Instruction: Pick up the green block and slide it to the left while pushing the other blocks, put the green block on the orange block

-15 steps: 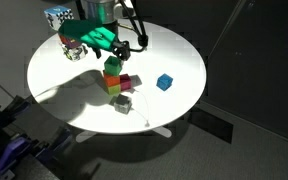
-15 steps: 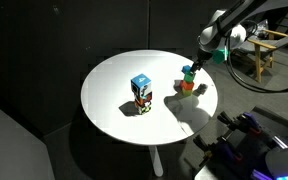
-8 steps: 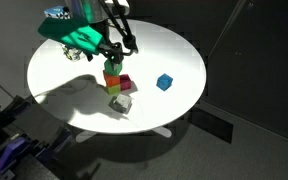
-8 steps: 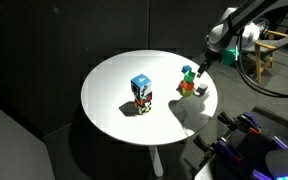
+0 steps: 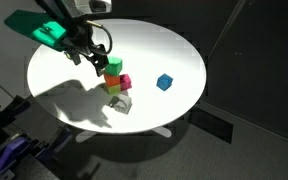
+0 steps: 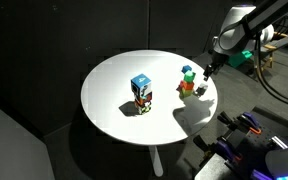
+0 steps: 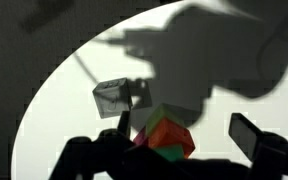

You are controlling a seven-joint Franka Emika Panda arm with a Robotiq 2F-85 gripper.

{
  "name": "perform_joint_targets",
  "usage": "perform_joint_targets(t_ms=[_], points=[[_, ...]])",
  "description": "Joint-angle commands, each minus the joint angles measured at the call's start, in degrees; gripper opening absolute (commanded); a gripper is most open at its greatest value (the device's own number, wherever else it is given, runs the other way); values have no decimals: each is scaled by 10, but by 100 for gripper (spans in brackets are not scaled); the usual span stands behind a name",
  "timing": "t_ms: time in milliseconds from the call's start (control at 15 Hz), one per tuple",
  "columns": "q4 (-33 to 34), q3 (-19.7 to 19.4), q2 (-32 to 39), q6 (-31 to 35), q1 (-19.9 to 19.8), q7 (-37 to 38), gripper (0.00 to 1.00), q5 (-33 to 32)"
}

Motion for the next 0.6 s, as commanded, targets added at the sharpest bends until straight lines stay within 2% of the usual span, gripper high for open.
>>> perform_joint_targets(t_ms=[0,333,400,533], points=[[-29,-12,-55,-45,18,48,100,-18],[-46,-12,-93,-63,23,33,100,2],[-30,-12,-62,-51,24,31,100,-4],[-32,-13,-65,-51,25,31,100,-5]])
